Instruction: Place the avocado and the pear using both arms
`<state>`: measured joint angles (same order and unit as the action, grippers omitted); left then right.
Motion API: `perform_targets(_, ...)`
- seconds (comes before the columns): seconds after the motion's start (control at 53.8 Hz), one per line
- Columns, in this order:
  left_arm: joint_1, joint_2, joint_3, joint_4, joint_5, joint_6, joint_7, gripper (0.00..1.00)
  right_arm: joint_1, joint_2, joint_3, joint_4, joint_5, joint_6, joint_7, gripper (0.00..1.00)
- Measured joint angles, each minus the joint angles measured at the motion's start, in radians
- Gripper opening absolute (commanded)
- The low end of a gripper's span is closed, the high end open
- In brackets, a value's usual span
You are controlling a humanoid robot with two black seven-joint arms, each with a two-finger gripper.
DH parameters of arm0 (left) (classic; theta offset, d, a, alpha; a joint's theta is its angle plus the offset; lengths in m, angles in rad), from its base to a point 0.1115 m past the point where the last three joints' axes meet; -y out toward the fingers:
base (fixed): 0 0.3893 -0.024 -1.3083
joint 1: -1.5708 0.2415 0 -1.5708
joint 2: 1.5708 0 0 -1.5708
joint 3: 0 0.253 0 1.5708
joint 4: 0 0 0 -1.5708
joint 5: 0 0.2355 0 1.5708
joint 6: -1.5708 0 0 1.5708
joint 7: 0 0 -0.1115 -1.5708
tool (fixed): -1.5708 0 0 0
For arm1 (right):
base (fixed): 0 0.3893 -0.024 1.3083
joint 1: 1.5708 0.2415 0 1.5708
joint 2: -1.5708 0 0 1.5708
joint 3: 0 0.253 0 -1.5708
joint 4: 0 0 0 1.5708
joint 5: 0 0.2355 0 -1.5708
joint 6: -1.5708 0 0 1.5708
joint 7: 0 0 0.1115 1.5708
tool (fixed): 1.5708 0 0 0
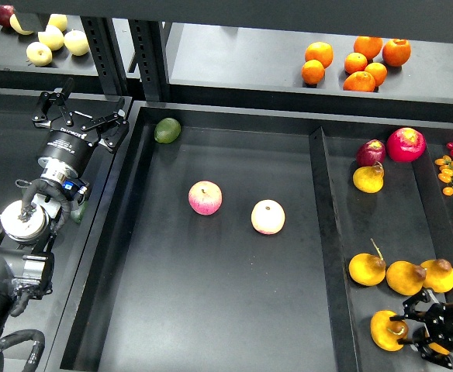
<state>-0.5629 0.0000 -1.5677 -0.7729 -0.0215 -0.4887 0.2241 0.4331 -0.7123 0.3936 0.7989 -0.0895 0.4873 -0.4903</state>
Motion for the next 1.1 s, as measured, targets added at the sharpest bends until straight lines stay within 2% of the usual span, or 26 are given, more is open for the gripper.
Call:
perform_targets(0.167,0.000,0.000,0.000,0.001,0.000,0.000,0.000,1.00,0.002,-0.062,0.000,0.072,0.011,0.001,0.001,0.93)
perform_targets(0.557,0.001,0.000,-0.001,0.002,0.000,0.000,0.005,1.00,0.014,-0.211,0.085,0.210,0.087,0.002,0.002,0.95)
perform_targets(1.096,0.047,0.000,0.004,-0.027,0.000,0.000,0.003,1.00,0.064,-0.208,0.394,0.225,0.182,0.001,0.002,0.93)
